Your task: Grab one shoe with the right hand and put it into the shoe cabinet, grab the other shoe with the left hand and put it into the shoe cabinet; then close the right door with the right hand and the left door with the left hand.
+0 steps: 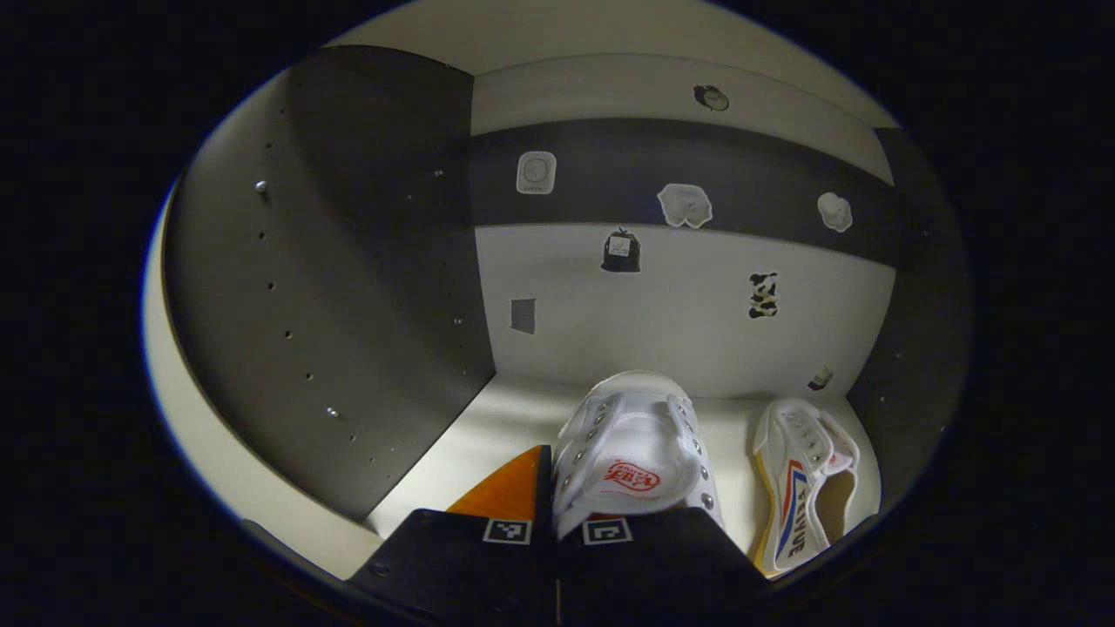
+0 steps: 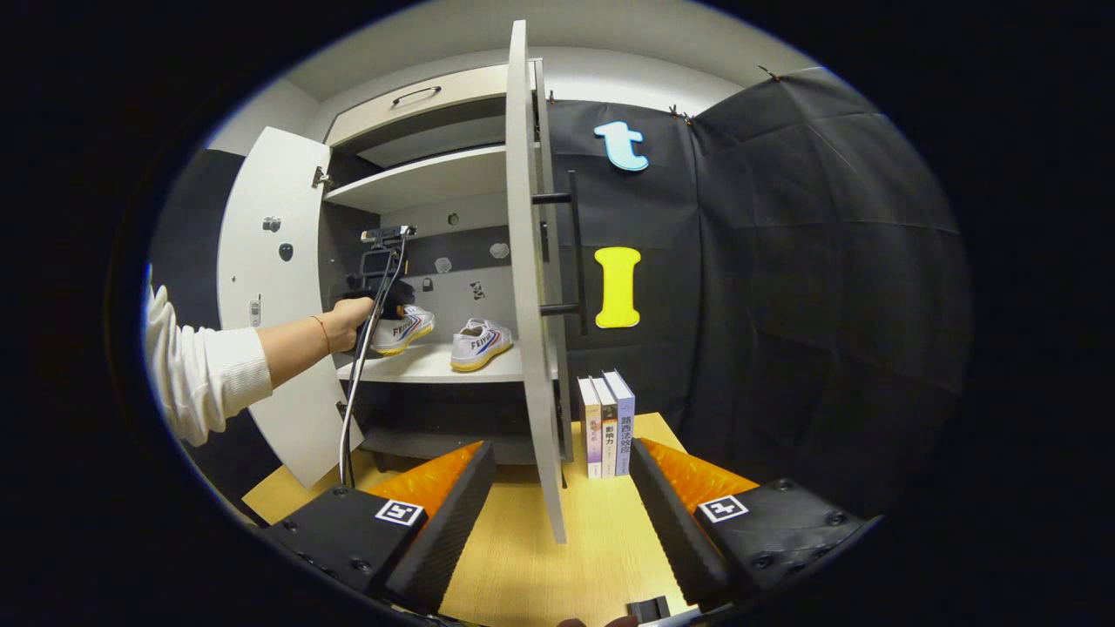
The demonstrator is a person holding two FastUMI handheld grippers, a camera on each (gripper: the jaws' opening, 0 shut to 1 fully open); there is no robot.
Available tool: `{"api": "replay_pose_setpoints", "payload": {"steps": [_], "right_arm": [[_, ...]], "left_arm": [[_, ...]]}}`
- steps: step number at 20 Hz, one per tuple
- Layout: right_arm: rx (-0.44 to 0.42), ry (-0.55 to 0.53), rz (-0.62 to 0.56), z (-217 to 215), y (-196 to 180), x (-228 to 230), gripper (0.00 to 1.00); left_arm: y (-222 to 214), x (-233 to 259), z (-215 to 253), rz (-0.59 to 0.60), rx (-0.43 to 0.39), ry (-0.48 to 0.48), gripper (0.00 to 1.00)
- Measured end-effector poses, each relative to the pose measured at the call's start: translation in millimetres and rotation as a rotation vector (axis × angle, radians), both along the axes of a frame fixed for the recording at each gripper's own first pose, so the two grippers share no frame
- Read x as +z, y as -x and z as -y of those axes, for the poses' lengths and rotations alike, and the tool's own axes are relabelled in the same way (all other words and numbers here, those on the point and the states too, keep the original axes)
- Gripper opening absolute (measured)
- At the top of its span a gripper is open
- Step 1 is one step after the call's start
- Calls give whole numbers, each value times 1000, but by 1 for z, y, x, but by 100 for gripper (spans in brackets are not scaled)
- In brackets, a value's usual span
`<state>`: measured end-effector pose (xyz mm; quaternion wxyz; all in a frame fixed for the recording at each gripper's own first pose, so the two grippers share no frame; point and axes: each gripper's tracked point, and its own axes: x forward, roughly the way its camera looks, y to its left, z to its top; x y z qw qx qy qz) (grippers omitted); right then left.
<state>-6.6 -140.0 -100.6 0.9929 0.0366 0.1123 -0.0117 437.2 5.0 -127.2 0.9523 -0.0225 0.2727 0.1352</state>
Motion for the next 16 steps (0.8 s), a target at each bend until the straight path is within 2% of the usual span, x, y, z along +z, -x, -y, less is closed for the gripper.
{"api": "replay_pose_setpoints", "payload": {"steps": [4,10,16], "right_arm": [[-52,30,-7,18,1,1,99],[-128,23,-18,41,8,1,99],[-145,4,4,52,15,6,98]], "left_arm": [[-26,-28,2,-40,5,-27,7],[-34,-52,7,-83,6,-40,8],[-20,-50,13,-114,-56,-68,22]]}}
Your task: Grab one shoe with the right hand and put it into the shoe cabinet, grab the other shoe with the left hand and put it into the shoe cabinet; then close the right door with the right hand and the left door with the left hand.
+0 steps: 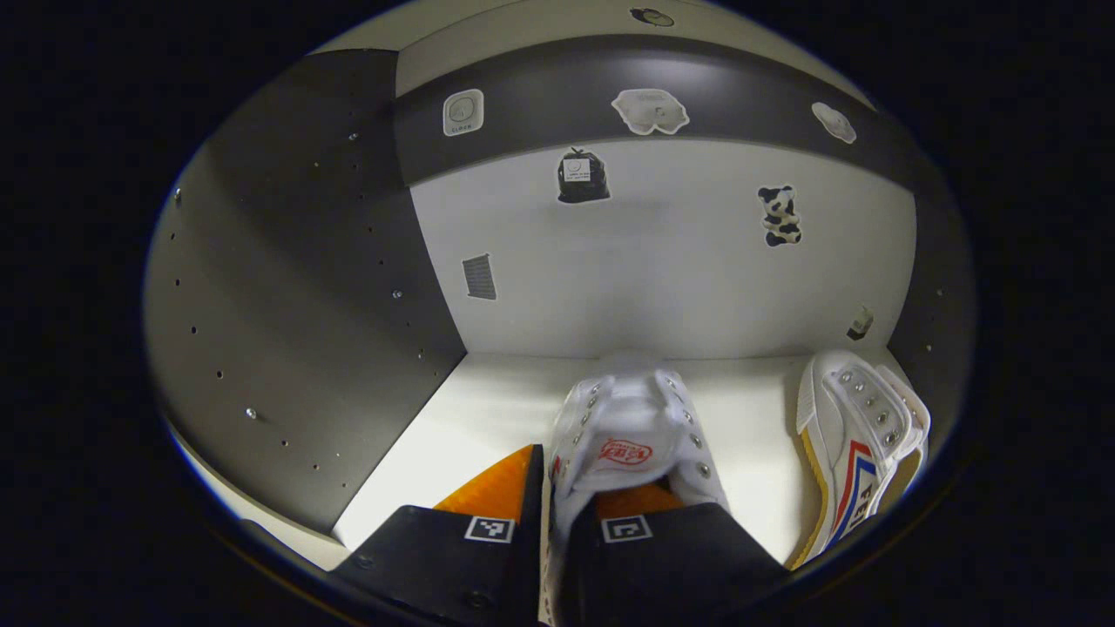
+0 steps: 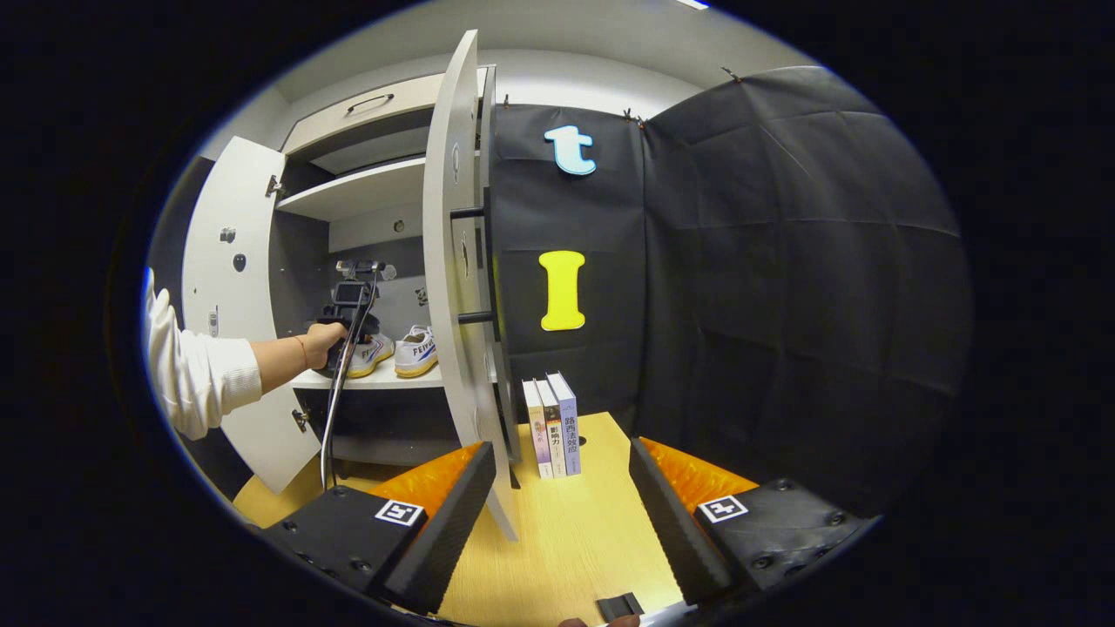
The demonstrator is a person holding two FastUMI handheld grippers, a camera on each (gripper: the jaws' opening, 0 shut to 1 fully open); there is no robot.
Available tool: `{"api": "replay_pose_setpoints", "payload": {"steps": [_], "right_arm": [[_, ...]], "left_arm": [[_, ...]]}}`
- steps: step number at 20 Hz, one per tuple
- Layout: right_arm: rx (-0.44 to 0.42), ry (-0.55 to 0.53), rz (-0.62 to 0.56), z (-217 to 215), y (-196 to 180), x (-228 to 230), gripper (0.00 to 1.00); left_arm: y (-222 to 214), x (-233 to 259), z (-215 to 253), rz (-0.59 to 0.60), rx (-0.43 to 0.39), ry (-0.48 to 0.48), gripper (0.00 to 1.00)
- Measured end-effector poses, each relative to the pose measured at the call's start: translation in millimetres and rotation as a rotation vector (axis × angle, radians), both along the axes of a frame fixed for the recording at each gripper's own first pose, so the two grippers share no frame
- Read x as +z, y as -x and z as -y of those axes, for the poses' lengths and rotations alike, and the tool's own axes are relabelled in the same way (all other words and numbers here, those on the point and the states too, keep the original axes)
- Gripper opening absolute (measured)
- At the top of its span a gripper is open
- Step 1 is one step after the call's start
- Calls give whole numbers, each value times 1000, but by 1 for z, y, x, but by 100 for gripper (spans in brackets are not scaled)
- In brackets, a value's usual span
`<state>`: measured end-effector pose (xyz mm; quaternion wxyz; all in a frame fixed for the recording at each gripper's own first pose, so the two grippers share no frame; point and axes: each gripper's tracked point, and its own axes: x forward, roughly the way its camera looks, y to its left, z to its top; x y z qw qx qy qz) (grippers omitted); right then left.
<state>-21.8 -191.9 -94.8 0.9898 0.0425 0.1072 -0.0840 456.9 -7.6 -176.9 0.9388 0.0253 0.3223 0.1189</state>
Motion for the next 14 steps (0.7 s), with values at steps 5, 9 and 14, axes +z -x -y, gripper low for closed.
{"api": "replay_pose_setpoints", "payload": {"steps": [5,9,14], "right_arm": [[18,-33,8,2,-1,-1,98],[50,-41,24,6,-7,5,99],[84,-38,56,8,-24,20,99]], "left_arm": [[22,25,7,63,-47,-4,49],[50,45,21,106,-119,-16,77],[95,67,32,150,-172,-12,87]]}}
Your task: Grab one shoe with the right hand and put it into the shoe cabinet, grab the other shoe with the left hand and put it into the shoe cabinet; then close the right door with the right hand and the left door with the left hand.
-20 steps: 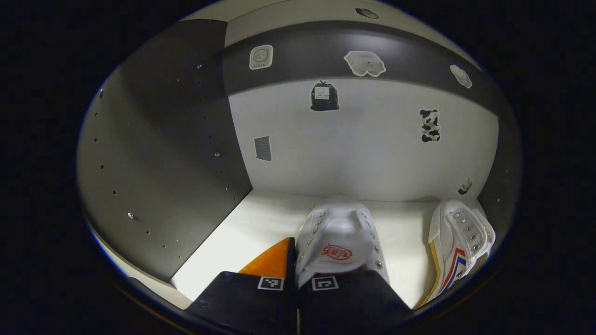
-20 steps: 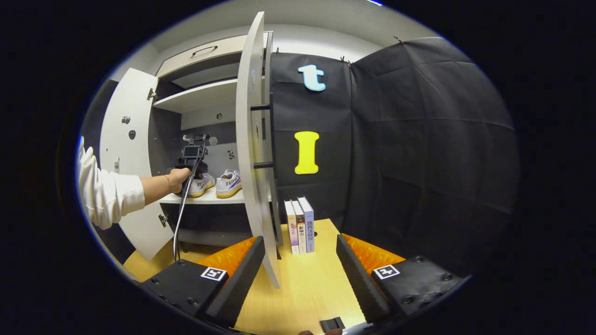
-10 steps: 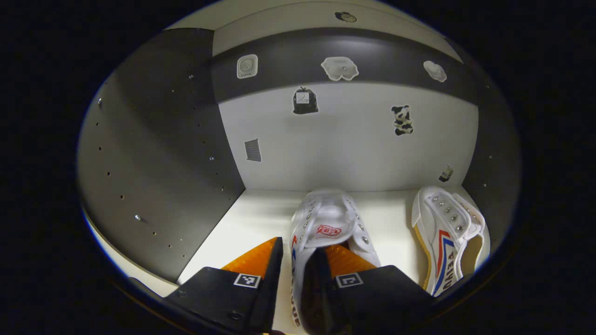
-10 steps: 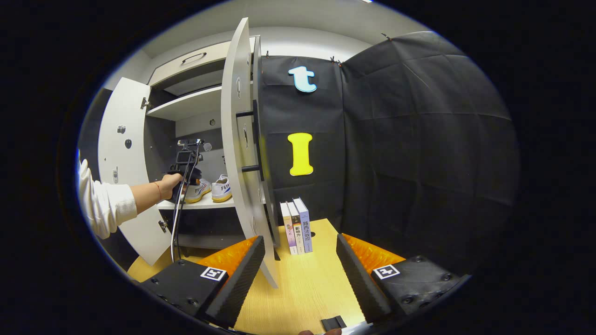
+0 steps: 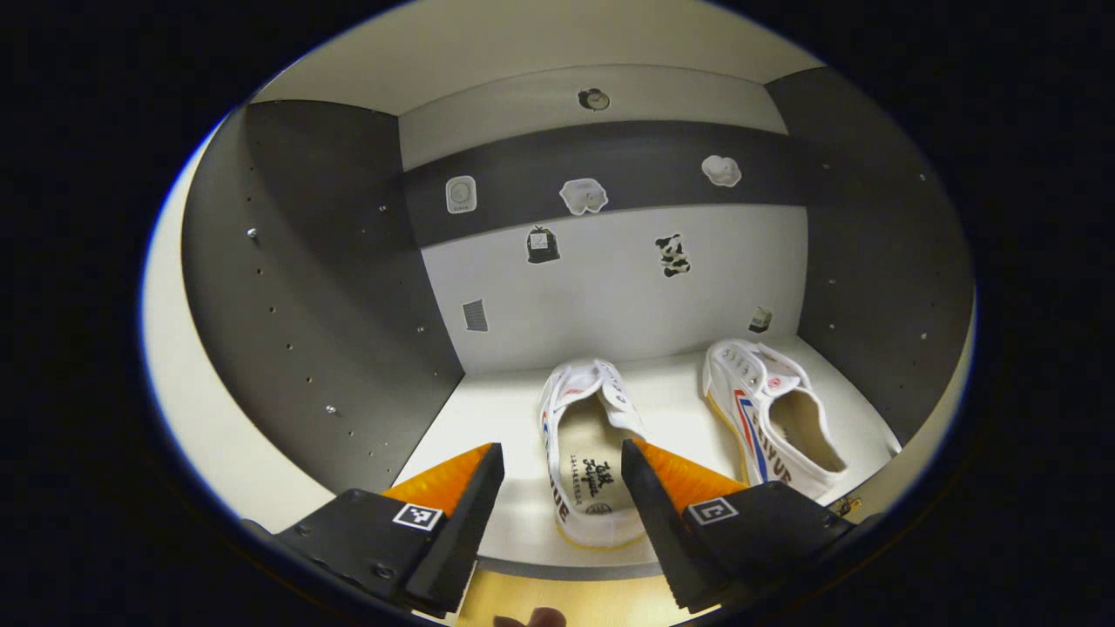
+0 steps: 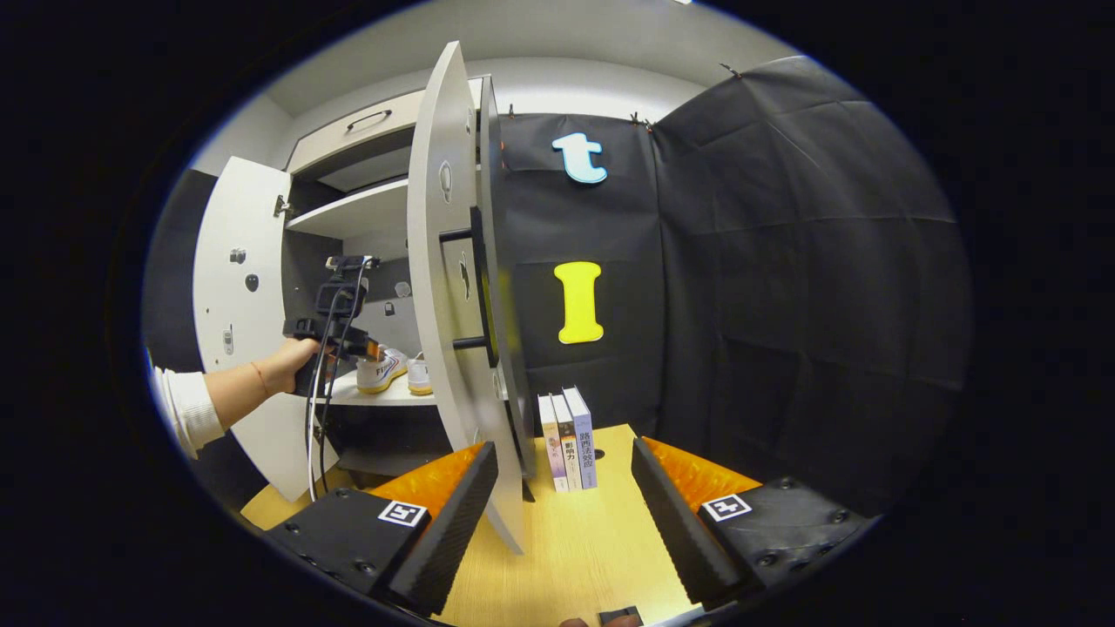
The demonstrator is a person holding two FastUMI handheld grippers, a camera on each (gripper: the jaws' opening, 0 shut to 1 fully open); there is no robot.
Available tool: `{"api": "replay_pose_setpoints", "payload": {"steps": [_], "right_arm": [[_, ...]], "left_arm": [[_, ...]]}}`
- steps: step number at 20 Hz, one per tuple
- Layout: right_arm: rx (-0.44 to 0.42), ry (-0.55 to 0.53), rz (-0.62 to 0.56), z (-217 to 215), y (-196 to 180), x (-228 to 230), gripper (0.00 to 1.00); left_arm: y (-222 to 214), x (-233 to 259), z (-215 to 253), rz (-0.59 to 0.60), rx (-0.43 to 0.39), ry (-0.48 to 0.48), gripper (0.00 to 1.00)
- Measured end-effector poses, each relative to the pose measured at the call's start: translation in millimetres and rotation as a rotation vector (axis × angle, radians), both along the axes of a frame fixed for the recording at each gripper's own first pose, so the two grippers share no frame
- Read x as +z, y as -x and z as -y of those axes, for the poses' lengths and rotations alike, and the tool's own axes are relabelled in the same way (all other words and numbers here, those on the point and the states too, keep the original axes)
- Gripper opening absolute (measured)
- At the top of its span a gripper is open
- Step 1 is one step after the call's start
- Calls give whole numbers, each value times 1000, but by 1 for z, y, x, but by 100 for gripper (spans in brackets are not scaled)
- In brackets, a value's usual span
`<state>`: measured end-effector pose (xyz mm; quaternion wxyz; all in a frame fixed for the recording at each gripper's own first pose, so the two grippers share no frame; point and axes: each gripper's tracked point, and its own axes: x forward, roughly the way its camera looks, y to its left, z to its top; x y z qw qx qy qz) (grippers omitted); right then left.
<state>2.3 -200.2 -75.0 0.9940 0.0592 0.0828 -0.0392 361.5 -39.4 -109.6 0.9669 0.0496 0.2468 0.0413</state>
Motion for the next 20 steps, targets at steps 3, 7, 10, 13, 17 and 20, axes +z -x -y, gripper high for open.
{"api": "replay_pose_setpoints", "payload": {"steps": [3,7,10,13,17,20], "right_arm": [[12,10,18,1,-10,8,99],[7,27,44,8,-25,25,99],[-2,44,64,16,-44,41,99],[-12,57,101,23,-63,61,98],[-10,49,132,20,-82,78,98],[3,58,138,14,-93,85,98]], "left_arm": [[31,21,9,73,-27,50,87],[85,65,19,219,-49,161,88],[137,93,6,312,-29,173,88],[191,110,-9,377,6,176,88],[248,115,-21,406,5,152,90],[280,107,-33,387,5,123,91]]}}
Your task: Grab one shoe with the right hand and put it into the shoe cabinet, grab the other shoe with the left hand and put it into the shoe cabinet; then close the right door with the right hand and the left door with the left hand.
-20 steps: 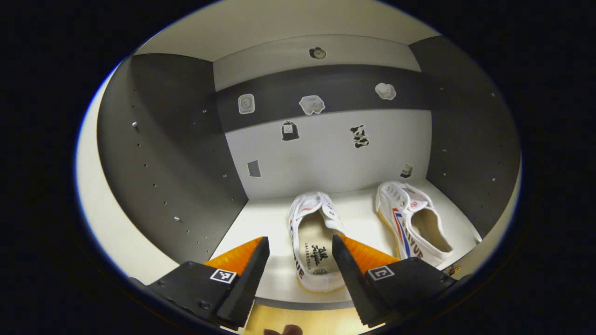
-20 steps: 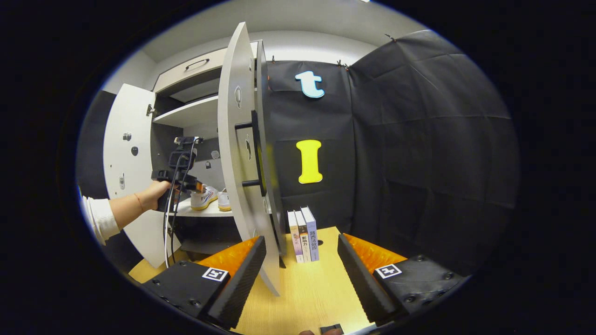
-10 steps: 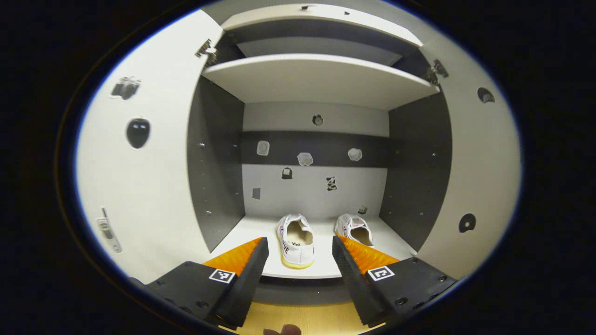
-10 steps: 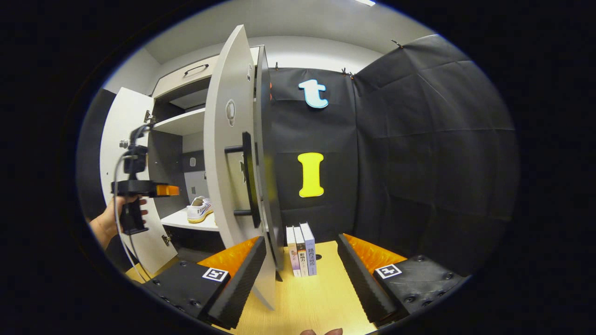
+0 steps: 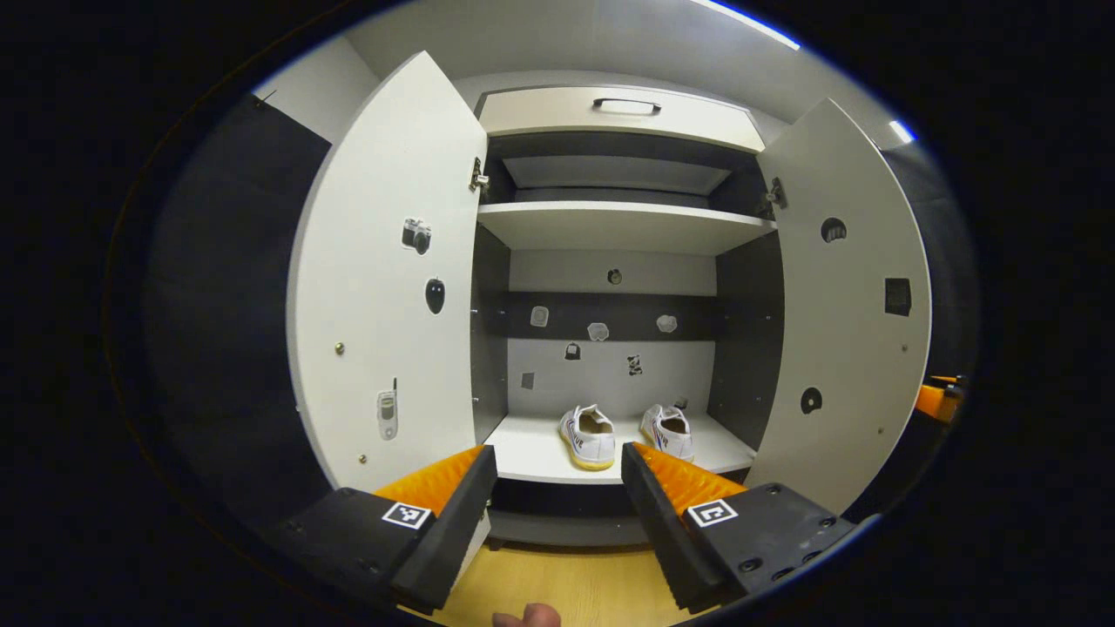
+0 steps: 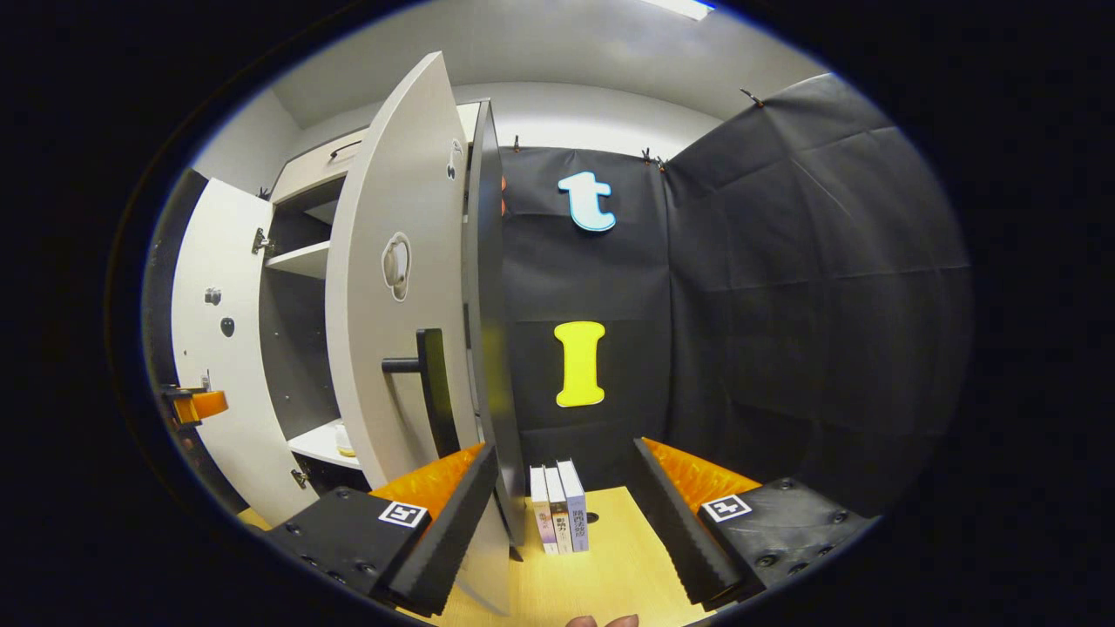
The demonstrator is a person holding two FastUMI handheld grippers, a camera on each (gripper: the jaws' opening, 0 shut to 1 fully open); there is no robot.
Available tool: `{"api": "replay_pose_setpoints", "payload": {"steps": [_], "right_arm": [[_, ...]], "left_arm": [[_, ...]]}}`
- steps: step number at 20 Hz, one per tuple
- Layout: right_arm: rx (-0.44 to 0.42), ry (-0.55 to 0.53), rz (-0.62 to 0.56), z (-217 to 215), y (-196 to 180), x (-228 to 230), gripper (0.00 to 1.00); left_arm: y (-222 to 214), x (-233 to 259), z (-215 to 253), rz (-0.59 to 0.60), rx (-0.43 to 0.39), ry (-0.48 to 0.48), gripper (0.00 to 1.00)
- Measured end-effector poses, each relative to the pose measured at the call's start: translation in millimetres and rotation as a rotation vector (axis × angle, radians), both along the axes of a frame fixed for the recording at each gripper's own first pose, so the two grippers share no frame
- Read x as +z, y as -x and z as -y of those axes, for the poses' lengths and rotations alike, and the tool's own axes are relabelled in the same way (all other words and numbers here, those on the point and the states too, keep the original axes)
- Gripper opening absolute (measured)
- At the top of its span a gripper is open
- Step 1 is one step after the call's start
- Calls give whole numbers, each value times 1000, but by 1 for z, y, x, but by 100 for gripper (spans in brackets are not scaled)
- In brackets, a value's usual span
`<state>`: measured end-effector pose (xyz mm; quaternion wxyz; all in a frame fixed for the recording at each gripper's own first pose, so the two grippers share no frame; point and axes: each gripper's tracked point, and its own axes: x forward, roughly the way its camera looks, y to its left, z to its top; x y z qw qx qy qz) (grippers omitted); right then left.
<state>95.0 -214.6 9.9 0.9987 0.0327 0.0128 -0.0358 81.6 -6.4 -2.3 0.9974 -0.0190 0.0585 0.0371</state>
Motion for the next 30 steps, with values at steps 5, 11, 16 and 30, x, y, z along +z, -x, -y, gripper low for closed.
{"api": "replay_pose_setpoints", "payload": {"steps": [5,11,16,30], "right_arm": [[-7,33,7,-11,-2,3,97],[-63,21,18,-25,4,3,97],[-60,16,18,-53,7,2,97],[160,-27,14,-214,-14,1,98]], "left_arm": [[38,0,-16,24,-15,4,92],[59,-3,-43,28,-29,-3,92],[73,-4,-72,27,-21,7,92],[85,-16,-185,-5,108,43,92]]}}
